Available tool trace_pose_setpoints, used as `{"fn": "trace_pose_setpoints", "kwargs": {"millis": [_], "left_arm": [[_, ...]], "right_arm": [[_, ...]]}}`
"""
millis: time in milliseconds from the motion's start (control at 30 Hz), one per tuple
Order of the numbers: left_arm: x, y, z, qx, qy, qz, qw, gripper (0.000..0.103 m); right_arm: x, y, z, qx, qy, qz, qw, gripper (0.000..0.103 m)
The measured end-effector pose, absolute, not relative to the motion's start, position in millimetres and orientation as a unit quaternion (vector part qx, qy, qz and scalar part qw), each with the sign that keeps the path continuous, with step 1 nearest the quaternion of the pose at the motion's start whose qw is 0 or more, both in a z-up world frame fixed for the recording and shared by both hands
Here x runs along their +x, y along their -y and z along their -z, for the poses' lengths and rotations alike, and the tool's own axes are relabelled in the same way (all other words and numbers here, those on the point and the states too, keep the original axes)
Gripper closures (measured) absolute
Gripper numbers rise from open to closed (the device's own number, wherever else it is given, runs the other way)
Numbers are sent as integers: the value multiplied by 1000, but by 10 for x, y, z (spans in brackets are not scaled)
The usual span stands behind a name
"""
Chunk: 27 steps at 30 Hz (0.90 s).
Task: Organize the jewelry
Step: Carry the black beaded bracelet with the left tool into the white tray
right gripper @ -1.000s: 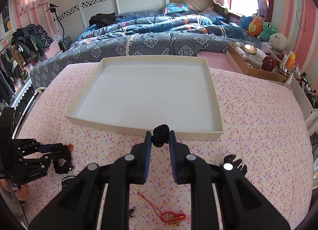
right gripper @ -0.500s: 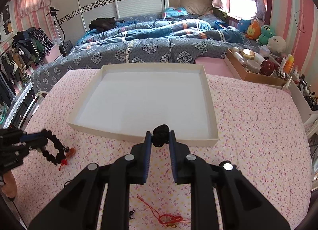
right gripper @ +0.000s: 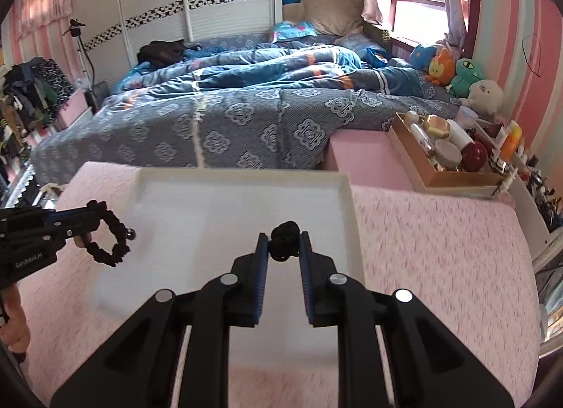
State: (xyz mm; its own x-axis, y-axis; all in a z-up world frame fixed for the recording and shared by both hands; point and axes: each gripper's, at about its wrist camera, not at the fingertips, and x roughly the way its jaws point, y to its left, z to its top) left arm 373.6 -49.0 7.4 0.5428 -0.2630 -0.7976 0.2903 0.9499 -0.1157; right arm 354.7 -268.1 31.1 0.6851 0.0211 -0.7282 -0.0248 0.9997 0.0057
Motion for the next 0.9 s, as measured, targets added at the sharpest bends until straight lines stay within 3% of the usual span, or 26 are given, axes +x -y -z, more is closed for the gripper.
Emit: {"fn": "trace_pose_setpoints", "kwargs": {"millis": [300, 800, 900], "left_arm": [[4628, 517, 264, -22, -480, 142, 865, 91], [4949, 536, 729, -13, -501, 109, 858, 90], [4930, 533, 740, -5, -499, 102, 861, 82]], "right_arm": [[4426, 2892, 166, 11, -428, 9, 904, 85], [4737, 2997, 575, 15, -478, 24, 878, 85], [4724, 2998, 589, 20, -484, 21, 874, 84]]}}
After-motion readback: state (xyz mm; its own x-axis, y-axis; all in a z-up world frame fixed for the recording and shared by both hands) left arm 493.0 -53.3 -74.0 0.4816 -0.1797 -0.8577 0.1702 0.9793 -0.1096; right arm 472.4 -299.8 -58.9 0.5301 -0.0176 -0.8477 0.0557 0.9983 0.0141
